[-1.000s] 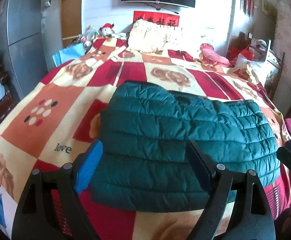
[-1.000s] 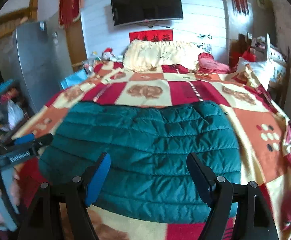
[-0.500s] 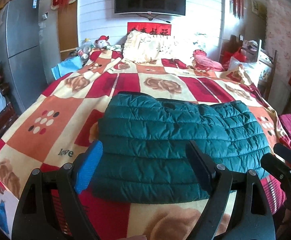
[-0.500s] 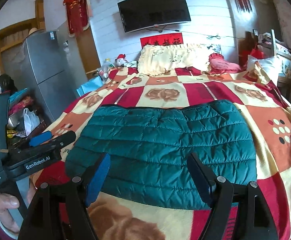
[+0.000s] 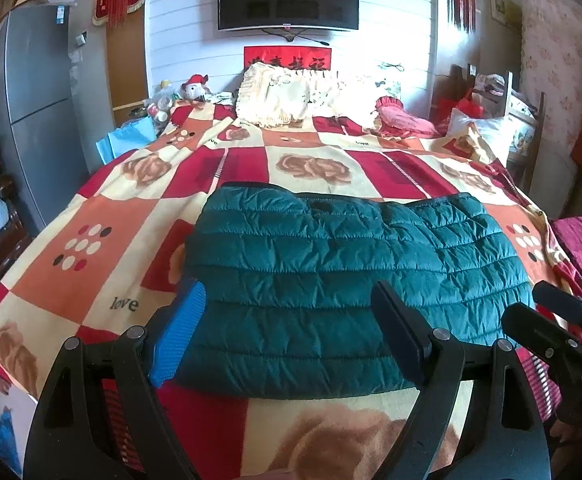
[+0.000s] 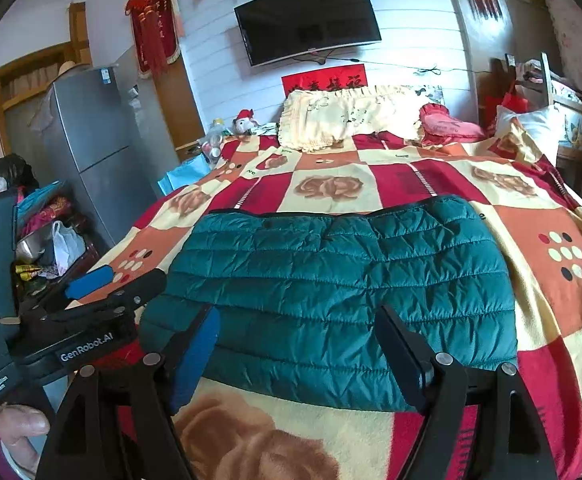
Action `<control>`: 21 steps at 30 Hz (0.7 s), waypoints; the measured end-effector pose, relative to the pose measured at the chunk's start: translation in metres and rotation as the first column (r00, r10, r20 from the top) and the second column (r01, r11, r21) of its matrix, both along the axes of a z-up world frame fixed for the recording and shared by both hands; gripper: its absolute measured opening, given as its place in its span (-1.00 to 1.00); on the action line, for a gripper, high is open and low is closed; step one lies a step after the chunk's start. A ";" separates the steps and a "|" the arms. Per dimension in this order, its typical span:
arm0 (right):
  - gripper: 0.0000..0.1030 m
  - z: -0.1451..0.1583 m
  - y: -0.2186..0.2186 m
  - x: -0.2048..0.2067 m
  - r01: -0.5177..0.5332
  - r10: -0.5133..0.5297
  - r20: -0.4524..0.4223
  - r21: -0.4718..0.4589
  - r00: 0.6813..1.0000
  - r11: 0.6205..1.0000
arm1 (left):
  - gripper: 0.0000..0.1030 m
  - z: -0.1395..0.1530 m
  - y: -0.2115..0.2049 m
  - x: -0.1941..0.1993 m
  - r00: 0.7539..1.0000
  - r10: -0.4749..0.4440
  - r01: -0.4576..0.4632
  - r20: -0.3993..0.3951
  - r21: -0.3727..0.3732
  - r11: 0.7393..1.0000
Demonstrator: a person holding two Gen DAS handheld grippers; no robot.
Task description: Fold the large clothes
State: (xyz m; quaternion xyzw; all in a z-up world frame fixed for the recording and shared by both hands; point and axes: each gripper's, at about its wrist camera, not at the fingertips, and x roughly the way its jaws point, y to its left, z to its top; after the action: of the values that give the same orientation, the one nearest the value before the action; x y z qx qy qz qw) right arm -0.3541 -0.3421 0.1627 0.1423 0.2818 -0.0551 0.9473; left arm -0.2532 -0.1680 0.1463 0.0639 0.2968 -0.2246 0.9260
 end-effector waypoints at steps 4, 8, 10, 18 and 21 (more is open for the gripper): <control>0.51 -0.003 0.000 0.000 0.001 -0.001 -0.009 0.011 1.000 1.000 | 0.65 0.000 -0.001 0.000 1.000 -0.001 0.001 0.003 0.001 1.000; 0.51 -0.004 -0.001 0.001 0.002 -0.002 -0.013 0.017 1.000 1.000 | 0.65 -0.002 -0.001 0.000 1.000 -0.005 0.005 -0.001 0.003 1.000; 0.51 -0.004 -0.002 0.001 0.003 -0.003 -0.013 0.014 1.000 1.000 | 0.65 -0.002 -0.001 0.000 1.000 -0.002 0.002 -0.002 0.008 1.000; 0.51 -0.009 -0.003 0.003 0.002 -0.001 -0.025 0.017 1.000 1.000 | 0.65 -0.003 -0.002 0.002 1.000 -0.012 0.012 -0.011 0.002 1.000; 0.51 -0.011 -0.003 0.003 0.000 0.000 -0.020 0.022 1.000 1.000 | 0.65 -0.004 -0.003 0.002 1.000 -0.018 0.018 -0.009 0.006 1.000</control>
State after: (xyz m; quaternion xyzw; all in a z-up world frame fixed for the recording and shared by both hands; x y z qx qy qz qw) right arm -0.3507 -0.3455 0.1521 0.1523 0.2917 -0.0533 0.9428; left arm -0.2509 -0.1707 0.1425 0.0681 0.3010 -0.2323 0.9224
